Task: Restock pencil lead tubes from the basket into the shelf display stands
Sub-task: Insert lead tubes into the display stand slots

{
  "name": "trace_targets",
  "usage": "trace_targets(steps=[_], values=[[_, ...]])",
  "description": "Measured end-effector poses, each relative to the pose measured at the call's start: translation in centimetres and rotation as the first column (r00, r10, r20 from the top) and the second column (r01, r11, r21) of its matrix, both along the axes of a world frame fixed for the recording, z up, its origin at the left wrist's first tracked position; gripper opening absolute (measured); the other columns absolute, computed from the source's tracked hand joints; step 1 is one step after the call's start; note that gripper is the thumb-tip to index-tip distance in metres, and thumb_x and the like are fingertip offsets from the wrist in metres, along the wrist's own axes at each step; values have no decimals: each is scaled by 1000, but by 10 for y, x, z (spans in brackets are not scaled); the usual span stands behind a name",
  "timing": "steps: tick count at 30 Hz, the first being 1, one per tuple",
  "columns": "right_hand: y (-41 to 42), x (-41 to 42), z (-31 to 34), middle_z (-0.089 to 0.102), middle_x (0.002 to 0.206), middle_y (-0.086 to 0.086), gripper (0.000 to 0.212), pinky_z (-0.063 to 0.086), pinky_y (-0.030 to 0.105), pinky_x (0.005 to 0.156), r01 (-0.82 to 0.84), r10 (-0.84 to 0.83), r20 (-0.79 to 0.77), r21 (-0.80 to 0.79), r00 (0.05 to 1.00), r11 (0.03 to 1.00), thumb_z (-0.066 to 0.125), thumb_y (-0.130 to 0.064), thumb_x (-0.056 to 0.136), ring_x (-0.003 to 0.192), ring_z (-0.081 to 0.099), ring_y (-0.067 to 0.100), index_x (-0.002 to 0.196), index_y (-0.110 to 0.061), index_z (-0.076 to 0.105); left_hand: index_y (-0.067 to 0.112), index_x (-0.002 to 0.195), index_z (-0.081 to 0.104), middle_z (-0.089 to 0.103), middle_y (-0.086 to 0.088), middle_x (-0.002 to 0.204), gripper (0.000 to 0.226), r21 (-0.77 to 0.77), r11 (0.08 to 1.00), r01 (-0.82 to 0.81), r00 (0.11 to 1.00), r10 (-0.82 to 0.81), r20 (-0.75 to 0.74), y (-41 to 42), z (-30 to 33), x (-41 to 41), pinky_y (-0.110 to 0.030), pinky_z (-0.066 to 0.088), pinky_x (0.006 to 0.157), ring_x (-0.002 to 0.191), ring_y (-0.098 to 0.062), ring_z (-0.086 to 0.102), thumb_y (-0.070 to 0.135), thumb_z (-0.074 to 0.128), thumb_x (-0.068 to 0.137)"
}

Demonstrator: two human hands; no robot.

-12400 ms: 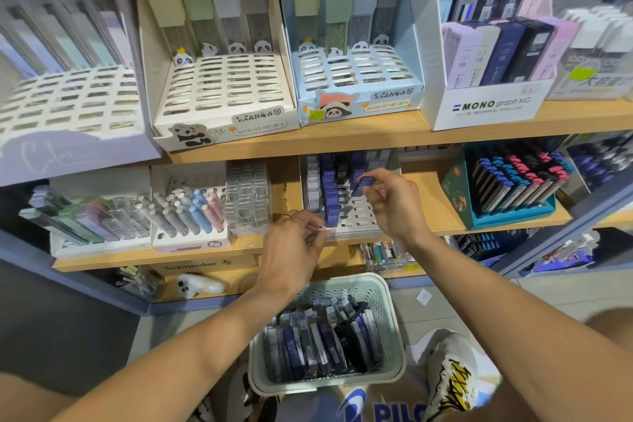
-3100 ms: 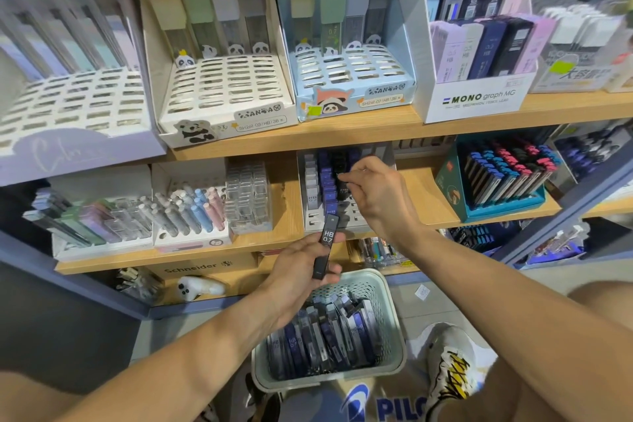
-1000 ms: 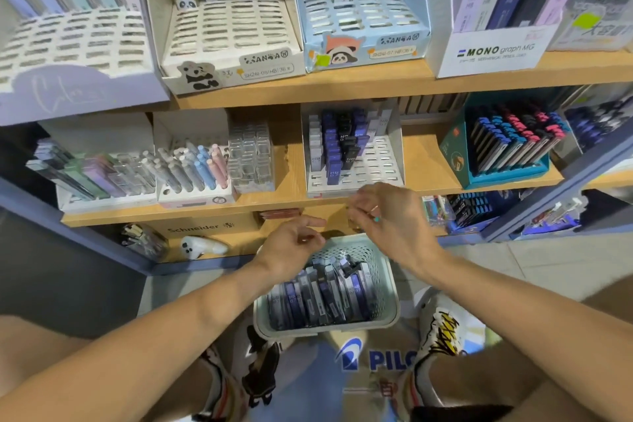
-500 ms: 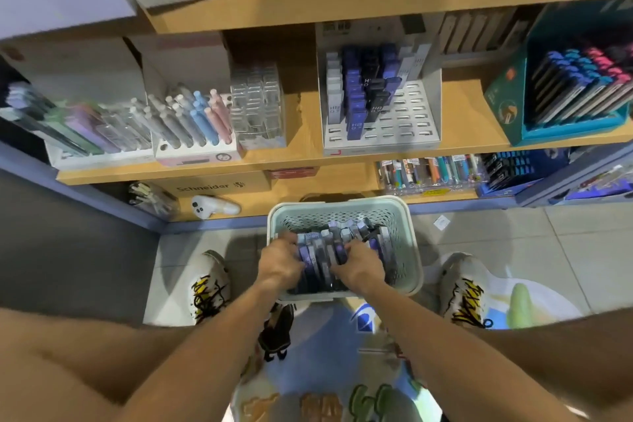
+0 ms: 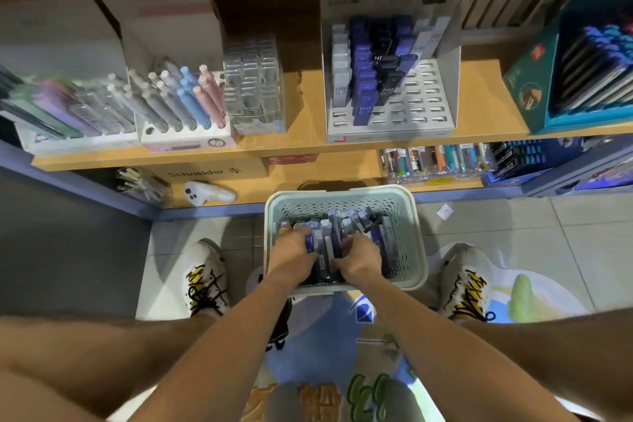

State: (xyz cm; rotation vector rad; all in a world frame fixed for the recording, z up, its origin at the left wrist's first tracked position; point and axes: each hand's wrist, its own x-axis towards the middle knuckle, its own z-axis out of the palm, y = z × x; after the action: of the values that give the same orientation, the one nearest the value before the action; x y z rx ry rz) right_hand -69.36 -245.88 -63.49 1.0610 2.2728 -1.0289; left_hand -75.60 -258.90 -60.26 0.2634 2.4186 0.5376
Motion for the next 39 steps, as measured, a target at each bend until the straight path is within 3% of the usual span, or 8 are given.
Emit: trace_targets(steps=[10, 16, 20, 23, 26, 30, 33, 39], values=[[-5, -5, -7, 71, 107, 5, 51, 58, 37, 86, 31, -33, -18, -69, 999, 997, 87, -37, 77, 101, 67, 23, 116, -14, 63, 30, 129, 61, 49, -7, 128, 43, 83, 994, -68, 997, 66, 27, -2, -10, 3, -26, 44, 89, 99, -20, 56, 21, 78, 90], [0, -1, -11, 72, 99, 1, 53, 60, 37, 87, 107, -119, -60, -176, 991, 979, 94, -31, 68, 94, 69, 18, 109, -16, 63, 34, 111, 58, 47, 0, 121, 37, 215, 972, -96, 995, 91, 35, -4, -14, 10, -23, 40, 82, 90, -13, 53, 15, 79, 87], [4, -1, -12, 73, 100, 6, 50, 61, 34, 81, 166, -189, -54, -292, 980, 942, 90, -11, 72, 93, 70, 21, 111, -13, 60, 31, 107, 55, 59, 0, 91, 39, 320, 932, -173, 985, 160, 68, -6, -19, 13, -28, 49, 69, 75, -15, 55, 9, 79, 86], [7, 1, -10, 70, 96, 9, 50, 56, 25, 65, 211, -247, -54, -364, 967, 907, 87, 1, 73, 84, 68, 21, 112, -7, 57, 26, 125, 53, 65, 4, 92, 50, 320, 889, -328, 944, 292, 156, -3, -17, 15, -14, 51, 71, 83, -14, 64, 9, 80, 87], [8, 3, -9, 70, 93, 8, 50, 57, 26, 68, 217, -267, -70, -404, 961, 889, 89, 0, 70, 84, 68, 21, 108, -8, 58, 20, 140, 53, 70, -2, 118, 65, 249, 891, -379, 921, 337, 196, 1, -17, 14, -27, 52, 97, 110, -20, 67, 15, 85, 84], [9, 3, -11, 73, 97, 10, 48, 61, 36, 80, 238, -298, -81, -424, 951, 874, 90, 0, 70, 92, 72, 26, 107, -6, 60, 16, 111, 67, 70, -3, 100, 31, 191, 939, -285, 951, 252, 181, 4, -14, 13, -26, 51, 85, 94, -18, 64, 17, 84, 86], [8, 3, -9, 71, 95, 9, 46, 59, 30, 74, 240, -304, -84, -434, 949, 869, 88, 2, 72, 90, 71, 26, 108, -5, 60, 15, 99, 67, 68, -1, 91, 20, 189, 945, -267, 958, 238, 160, 3, -15, 15, -22, 45, 75, 86, -15, 60, 20, 83, 87], [11, 4, -10, 71, 94, 6, 39, 62, 37, 81, 278, -313, -35, -375, 949, 884, 87, -1, 74, 91, 71, 24, 102, -12, 64, 17, 111, 70, 75, -2, 97, 23, 188, 953, -239, 959, 202, 198, 1, -17, 13, -27, 52, 81, 92, -19, 69, 23, 78, 91]])
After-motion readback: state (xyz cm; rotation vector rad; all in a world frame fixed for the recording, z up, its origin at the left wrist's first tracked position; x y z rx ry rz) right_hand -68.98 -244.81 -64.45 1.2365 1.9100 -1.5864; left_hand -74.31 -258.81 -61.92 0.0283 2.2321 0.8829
